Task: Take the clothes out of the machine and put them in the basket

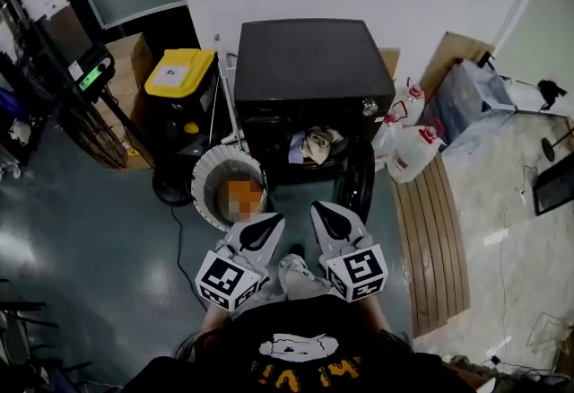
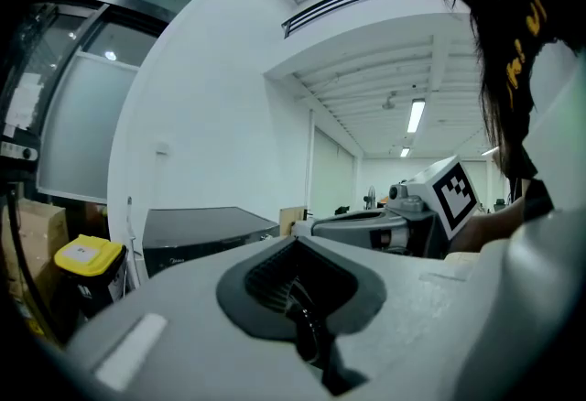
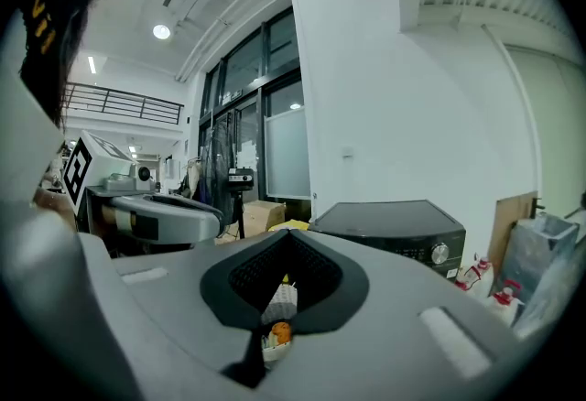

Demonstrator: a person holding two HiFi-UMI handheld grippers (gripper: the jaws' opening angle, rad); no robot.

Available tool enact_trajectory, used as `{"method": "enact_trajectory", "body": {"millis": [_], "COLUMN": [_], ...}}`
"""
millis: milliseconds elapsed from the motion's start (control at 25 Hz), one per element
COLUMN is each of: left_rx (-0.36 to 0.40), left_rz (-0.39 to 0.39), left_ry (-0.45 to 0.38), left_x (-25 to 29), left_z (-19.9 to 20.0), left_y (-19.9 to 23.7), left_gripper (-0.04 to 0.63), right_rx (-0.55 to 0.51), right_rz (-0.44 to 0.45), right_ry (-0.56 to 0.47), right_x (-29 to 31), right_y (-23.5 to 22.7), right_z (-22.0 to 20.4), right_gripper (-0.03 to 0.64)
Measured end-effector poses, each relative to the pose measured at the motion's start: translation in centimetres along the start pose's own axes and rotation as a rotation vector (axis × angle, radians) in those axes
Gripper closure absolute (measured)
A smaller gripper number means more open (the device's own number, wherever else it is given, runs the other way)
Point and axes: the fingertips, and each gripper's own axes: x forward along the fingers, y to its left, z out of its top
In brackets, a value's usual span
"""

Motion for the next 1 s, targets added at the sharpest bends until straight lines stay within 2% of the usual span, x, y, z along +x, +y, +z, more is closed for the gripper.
{"method": "enact_trajectory", "body": {"millis": [280,560,760,1000], "left_rx": [0.030,0.040,0.048,0.048], "left_rz": [-0.021,-0.068,-0.093,-0.085], "left_ry": [0.003,0.018,0.042,0.074], "left_x": [5.6,10.9,13.0,13.9], "left_z": [3.2,4.1,4.0,3.0], "left_y": [5.5,8.4,9.4,10.7], "left_gripper": [0.595,0.595,0.595,0.595], "right_rx": [0.000,0.024,0.040,0.065], "right_rz": [-0.022,-0.089,-0.105,-0.106], "right_ry": [-0.027,-0.025,-0.007,0.030], "right_x": [5.6,8.0,10.0,11.3], "right_y": [-5.5,-10.6,-12.6,-13.2], "right_z": [3.0,3.3,2.7,1.3], "right_gripper": [0.598,0.598,0.598,0.598]}}
